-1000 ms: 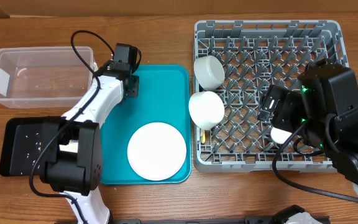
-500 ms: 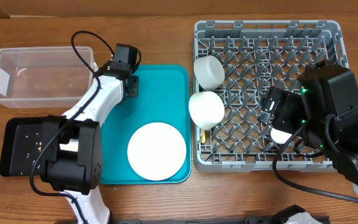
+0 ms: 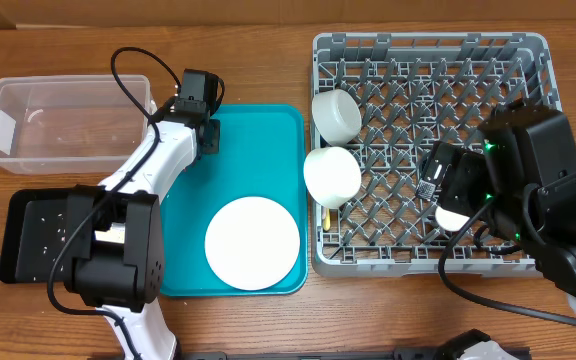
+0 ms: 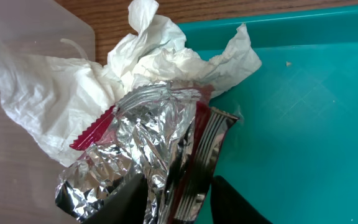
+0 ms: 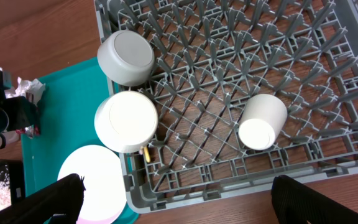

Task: Sort waste into correct bins and load items into the dishwasher rack
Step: 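Carry the foil wrapper with the left gripper into the clear plastic bin and release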

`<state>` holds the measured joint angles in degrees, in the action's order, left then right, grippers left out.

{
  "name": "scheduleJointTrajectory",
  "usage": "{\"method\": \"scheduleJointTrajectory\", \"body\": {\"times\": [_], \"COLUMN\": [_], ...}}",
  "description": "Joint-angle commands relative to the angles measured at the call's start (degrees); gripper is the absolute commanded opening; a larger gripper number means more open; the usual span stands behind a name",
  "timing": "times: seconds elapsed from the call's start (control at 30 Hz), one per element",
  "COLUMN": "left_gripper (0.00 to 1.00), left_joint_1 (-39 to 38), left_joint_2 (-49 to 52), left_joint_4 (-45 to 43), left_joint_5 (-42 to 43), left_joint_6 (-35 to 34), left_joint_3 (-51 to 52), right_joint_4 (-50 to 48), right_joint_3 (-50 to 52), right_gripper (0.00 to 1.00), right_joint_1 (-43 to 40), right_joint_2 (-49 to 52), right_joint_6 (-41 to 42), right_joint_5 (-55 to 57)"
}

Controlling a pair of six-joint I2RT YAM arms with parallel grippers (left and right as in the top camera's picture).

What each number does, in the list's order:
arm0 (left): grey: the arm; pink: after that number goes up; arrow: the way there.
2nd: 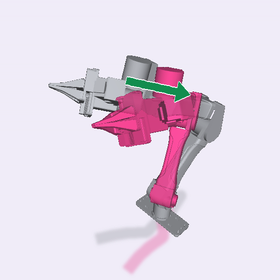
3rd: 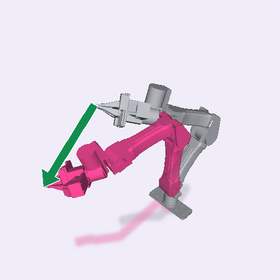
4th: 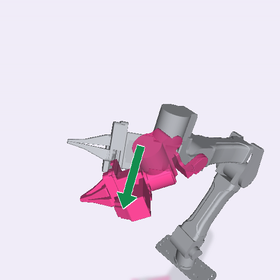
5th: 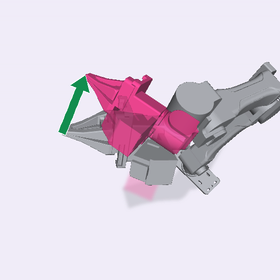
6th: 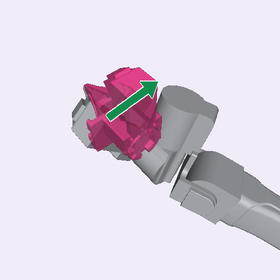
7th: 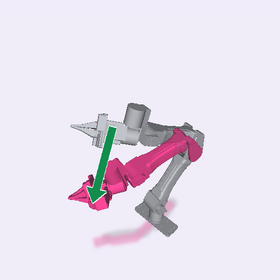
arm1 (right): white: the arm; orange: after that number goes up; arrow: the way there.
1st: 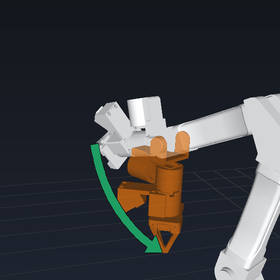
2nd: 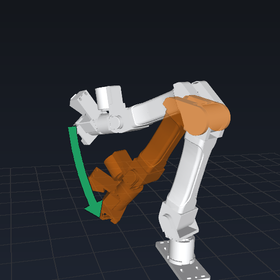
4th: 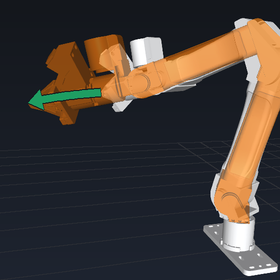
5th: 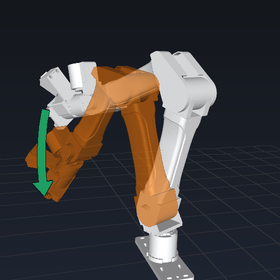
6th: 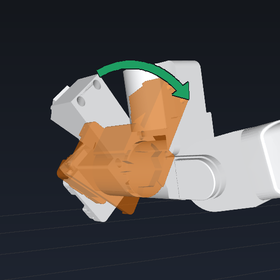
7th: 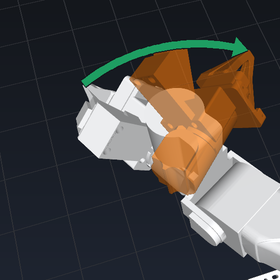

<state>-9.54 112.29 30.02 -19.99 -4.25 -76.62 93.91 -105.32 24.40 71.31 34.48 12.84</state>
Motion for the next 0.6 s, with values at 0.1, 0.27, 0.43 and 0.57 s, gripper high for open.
{"method": "scheduleJointTrajectory", "body": {"times": [0.1,0.27,0.43,0.57], "left_gripper": [0.29,0.04,0.04,0.04], "left_joint_1": [0.13,-0.66,-2.19,-2.86], "left_joint_2": [3.54,1.81,-2.89,-7.76], "left_joint_4": [0.0,1.64,9.29,17.46], "left_joint_5": [0.31,0.09,0.79,1.6], "left_joint_6": [0.92,0.9,0.87,0.98], "left_joint_3": [-0.28,-1.62,-7.28,-13.03], "right_joint_4": [-0.04,0.11,0.63,0.79], "right_joint_3": [-0.11,-0.11,-0.11,-0.11], "right_gripper": [1.0,1.0,1.0,1.0], "right_joint_1": [-0.11,-0.11,-0.11,-0.11], "right_joint_2": [-0.31,-0.31,-0.31,-0.31], "right_joint_6": [-0.37,-0.39,-0.42,-0.39], "right_joint_5": [-0.07,-0.04,0.17,0.17]}}
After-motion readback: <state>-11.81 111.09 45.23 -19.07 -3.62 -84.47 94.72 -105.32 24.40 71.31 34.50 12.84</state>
